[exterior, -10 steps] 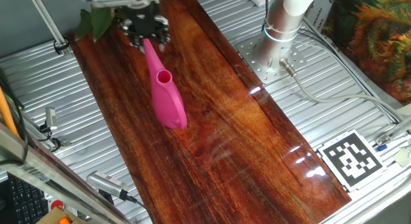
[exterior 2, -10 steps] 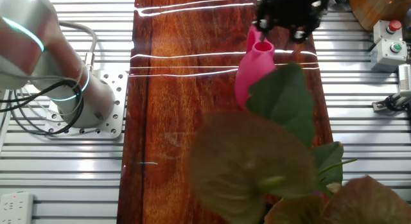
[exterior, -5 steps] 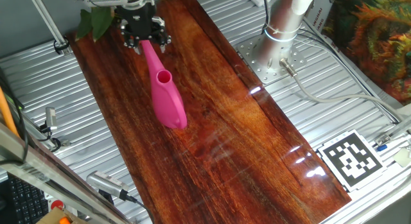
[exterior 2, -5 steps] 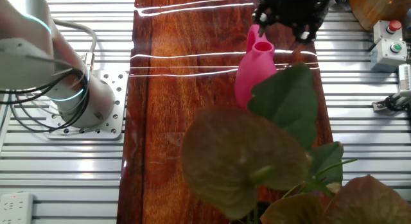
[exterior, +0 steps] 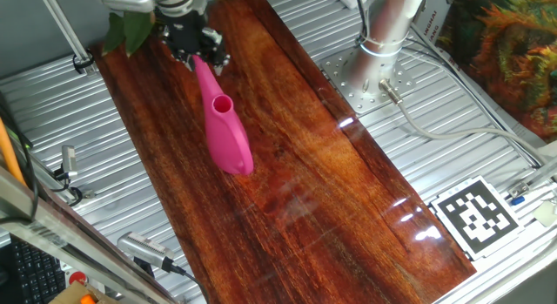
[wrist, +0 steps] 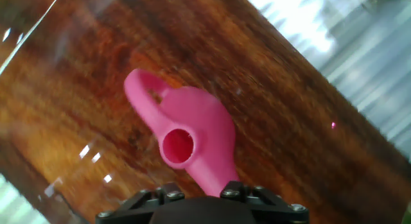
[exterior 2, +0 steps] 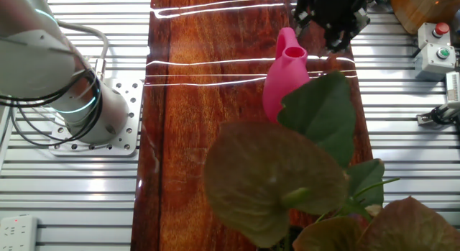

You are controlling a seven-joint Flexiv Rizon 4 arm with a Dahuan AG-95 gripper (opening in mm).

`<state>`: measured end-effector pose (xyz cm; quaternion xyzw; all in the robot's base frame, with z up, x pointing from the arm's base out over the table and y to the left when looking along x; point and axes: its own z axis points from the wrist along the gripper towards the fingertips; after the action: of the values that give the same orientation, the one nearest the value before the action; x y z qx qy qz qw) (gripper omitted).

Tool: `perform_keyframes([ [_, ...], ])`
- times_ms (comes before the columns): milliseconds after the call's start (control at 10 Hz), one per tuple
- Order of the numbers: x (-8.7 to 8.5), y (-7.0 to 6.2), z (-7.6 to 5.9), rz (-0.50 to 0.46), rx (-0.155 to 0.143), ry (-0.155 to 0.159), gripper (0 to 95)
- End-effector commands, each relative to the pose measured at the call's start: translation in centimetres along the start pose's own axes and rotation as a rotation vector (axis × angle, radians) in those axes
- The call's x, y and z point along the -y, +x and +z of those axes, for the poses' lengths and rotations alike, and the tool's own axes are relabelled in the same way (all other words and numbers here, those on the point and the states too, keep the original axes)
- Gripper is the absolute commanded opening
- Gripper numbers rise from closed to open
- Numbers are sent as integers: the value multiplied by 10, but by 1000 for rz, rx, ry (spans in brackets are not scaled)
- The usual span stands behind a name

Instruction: Water the plant

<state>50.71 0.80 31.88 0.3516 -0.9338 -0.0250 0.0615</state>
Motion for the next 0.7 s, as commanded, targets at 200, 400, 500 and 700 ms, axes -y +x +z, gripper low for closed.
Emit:
perform_keyframes([
  [200, -19, -23, 11, 166, 7, -23, 380],
  [400, -35, -38, 20, 151, 16, -21, 380],
  [500, -48, -50, 26, 170, 23, -27, 380],
  [700, -53, -58, 40, 66, 44, -42, 380],
])
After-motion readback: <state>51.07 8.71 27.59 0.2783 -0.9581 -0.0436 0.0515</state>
